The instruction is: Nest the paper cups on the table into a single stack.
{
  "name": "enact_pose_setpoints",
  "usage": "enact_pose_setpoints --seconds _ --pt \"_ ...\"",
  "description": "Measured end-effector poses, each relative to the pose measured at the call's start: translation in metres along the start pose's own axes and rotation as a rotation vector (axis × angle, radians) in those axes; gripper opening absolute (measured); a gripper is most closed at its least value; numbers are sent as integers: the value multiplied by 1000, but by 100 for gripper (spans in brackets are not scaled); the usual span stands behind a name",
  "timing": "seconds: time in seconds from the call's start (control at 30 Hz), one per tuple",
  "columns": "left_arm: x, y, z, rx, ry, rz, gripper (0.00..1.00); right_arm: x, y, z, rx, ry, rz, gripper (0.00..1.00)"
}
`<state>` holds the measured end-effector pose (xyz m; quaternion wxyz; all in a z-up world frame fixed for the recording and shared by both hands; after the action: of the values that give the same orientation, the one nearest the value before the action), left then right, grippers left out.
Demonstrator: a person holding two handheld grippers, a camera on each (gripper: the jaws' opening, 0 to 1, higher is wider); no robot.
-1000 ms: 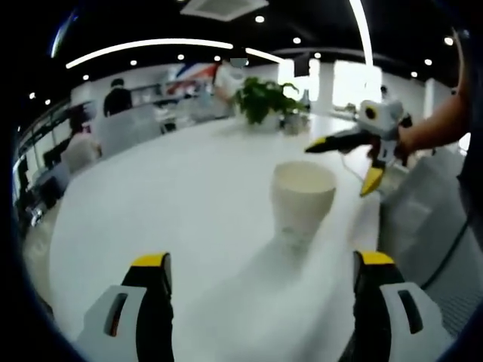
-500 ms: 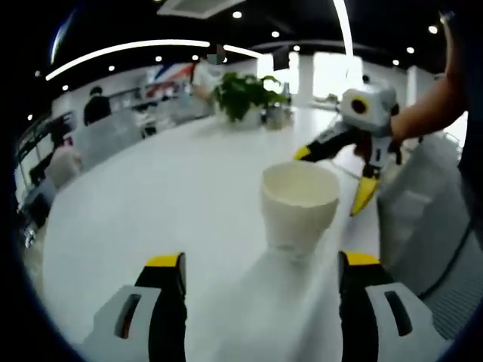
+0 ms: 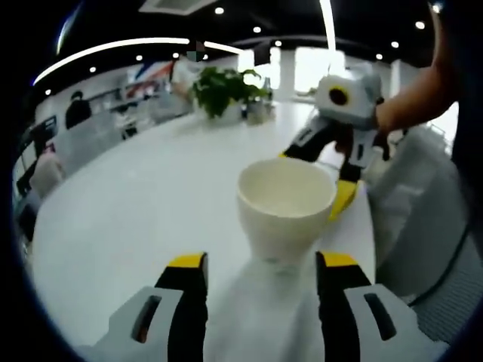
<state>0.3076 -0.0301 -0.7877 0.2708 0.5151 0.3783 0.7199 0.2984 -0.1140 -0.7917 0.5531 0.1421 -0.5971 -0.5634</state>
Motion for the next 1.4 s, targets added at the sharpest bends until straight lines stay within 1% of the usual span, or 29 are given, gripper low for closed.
enact_pose_setpoints --seconds 0.13,0.23,0.33,0.37,0.4,0.6,0.83,1.0,1.1,1.23,1.37,1.4 --pt "-5 3 -3 0 -25 -6 50 -6 3 5 10 27 3 46" --pt "-7 6 -5 -16 -36 -12 45 -9 1 7 8 38 19 45" --pt "-9 8 -5 -12 -42 -18 40 -11 2 7 20 40 16 38" --pt "-9 9 -6 -7 -51 -20 36 -12 3 6 24 40 15 34" --pt "-9 9 -7 -10 -58 -21 33 -12 4 6 27 44 16 33" --pt "-9 10 -5 -4 -60 -21 33 -13 6 5 17 55 18 33" --pt "-9 10 -3 -10 -62 -13 32 -14 7 3 17 49 21 33" --pt "-12 14 3 -28 -54 -12 32 -14 10 -4 -6 50 20 32" --pt "-16 16 12 -45 -56 -3 32 -16 14 -11 -9 42 20 32" --pt "-19 19 26 -60 -52 4 32 -18 22 -23 -2 35 9 32" --pt "-24 22 46 -53 -35 -4 31 -22 34 -40 -3 33 -6 32" --pt "-25 23 47 -51 -34 -4 31 -23 36 -43 -6 33 -8 32"
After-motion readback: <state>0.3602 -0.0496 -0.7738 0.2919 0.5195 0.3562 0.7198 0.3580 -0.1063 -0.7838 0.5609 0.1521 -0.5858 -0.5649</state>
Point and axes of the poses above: the point that each gripper's makers call its tool centre point, and the gripper's own axes: x roughly backward along the fingers, z roughly to its left, y roughly out of its top, the point moved 2 cm from there along x, roughly backward along the fingers, and after that the axes turned 14 degrees about -x, right-handed, at the moved point
